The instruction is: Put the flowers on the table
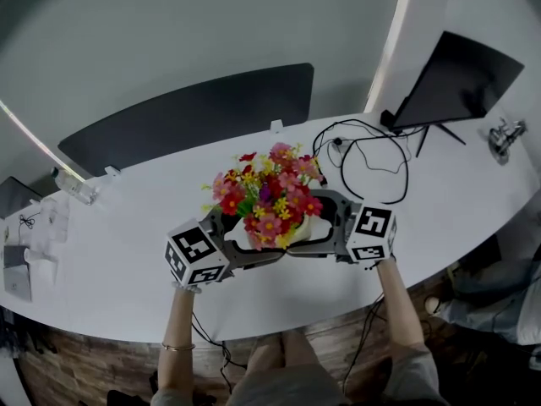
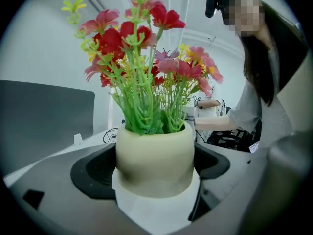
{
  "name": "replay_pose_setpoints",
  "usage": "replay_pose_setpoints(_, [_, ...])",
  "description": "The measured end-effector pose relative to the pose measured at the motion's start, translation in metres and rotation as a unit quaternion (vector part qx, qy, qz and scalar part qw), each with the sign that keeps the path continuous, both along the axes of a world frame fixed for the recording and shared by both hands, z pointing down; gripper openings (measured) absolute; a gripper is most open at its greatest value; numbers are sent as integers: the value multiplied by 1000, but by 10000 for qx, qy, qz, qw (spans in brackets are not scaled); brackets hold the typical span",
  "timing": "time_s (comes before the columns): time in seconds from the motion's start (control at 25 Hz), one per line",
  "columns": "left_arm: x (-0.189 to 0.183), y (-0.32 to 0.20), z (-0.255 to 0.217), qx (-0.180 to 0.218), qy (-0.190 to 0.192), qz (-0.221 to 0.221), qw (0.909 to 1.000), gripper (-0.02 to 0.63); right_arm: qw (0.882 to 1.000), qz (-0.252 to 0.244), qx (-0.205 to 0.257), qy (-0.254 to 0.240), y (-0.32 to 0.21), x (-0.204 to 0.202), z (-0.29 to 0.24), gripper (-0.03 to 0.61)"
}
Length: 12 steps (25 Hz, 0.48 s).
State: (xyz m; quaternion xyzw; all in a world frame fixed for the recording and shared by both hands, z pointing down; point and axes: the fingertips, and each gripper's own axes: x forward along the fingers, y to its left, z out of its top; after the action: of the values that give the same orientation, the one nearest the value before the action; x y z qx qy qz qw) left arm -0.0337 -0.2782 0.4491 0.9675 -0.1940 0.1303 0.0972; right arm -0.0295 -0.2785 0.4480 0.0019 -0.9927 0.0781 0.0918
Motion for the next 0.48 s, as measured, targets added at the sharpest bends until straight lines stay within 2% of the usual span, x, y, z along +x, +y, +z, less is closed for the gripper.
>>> replay_pose_setpoints(0.48, [-5,-12,46,-90,-141,-168,9997,472,9998,-172,-36,92,-12,-6,45,445])
